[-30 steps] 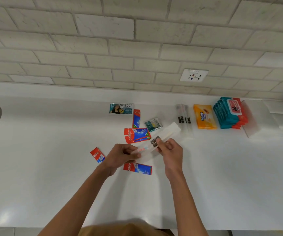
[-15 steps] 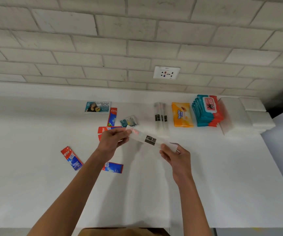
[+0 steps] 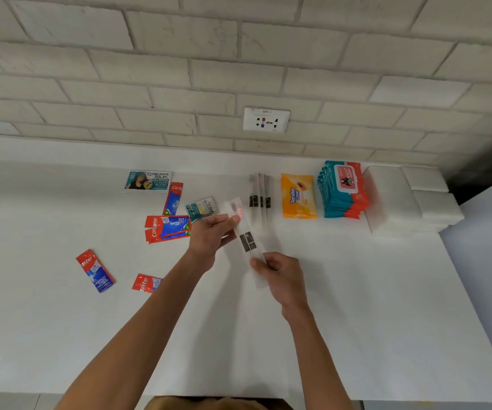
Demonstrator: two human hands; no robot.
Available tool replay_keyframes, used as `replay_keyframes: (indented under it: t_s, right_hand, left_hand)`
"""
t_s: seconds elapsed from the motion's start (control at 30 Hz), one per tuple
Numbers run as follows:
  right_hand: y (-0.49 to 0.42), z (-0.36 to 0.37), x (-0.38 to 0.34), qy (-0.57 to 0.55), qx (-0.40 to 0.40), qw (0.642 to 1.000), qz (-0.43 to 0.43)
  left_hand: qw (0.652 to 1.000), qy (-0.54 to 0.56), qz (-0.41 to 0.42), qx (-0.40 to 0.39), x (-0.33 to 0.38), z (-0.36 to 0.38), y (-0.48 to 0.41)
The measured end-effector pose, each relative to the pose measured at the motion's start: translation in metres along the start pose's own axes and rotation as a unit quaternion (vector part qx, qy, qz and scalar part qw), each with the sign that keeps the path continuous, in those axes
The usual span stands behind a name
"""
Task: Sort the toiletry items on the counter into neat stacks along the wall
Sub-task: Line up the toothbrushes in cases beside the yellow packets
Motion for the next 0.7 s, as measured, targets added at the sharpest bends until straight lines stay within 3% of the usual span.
replay_keyframes:
  t_s: [0.33, 0.7]
  right_hand:
    - [-0.029, 0.006, -0.011, 0.031, 0.050, 0.998, -0.004]
    - [-0.074, 0.012, -0.020, 0.085, 0.055, 0.995, -0.026]
  left_hand:
    - [0.996, -0.055, -0.042, -0.051, -0.034, 0.013, -0.001]
    - [0.991, -0.115, -0.050, -0.046, -0.032, 0.009, -0.035]
Point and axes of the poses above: each hand's wrist, its own y-axis away from the middle knuckle, its own z-axis out of the palm, x = y × z, the point moved 5 cm from there along -y, towards the middle knuckle, and after that the axes turned 5 degrees about z, right-handed, at the moved point
